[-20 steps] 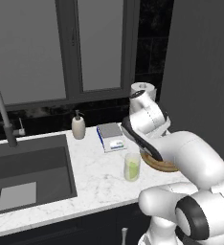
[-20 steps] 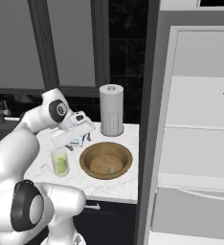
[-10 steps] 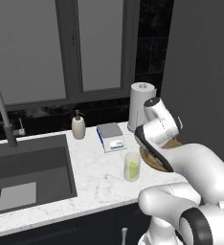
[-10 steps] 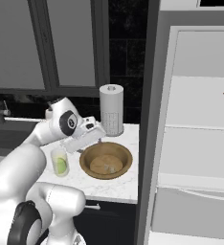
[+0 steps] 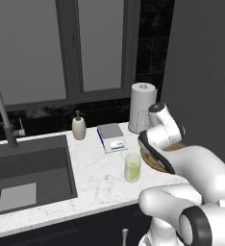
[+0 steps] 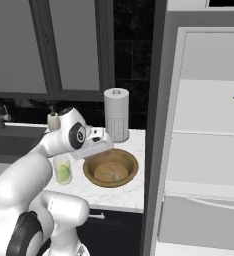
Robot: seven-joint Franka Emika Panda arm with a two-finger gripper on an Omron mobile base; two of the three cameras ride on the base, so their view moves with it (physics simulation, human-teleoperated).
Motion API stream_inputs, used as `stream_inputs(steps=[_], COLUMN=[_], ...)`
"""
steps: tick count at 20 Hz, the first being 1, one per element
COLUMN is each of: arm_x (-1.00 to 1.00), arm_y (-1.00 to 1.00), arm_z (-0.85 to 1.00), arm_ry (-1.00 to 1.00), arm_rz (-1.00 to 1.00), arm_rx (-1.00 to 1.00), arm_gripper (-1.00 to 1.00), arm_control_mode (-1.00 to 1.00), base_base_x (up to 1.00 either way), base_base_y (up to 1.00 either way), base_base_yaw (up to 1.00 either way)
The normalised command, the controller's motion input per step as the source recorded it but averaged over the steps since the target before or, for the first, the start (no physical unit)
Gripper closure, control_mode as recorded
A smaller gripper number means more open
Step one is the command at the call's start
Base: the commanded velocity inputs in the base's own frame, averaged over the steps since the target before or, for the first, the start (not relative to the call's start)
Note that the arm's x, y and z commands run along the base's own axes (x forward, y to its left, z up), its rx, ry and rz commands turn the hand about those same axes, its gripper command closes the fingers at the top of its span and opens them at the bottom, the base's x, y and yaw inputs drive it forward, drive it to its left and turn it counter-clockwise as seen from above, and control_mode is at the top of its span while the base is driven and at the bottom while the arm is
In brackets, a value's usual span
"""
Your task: Grab a lemon wedge from the fridge and one ice cube from the ice bowl, and put them in the glass of lemonade.
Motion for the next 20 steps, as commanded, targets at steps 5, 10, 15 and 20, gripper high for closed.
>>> stream_inputs(steps=[5,10,15,20], arm_x=[0.15,0.13,0.03,0.0], arm_y=[-0.05,-0.16,-0.19,-0.16], arm_z=[-0.02,-0.07,-0.19,-0.35], arm_ry=[-0.03,0.0,0.01,0.03], arm_rz=[-0.15,-0.04,0.0,0.0], arm_rx=[0.18,0.06,0.0,-0.01], arm_gripper=[-1.0,-1.0,-1.0,-1.0], arm_control_mode=[-1.0,-1.0,-1.0,-1.0], base_base_x=[0.0,0.0,0.0,0.0], base_base_y=[0.0,0.0,0.0,0.0], base_base_yaw=[0.0,0.0,0.0,0.0])
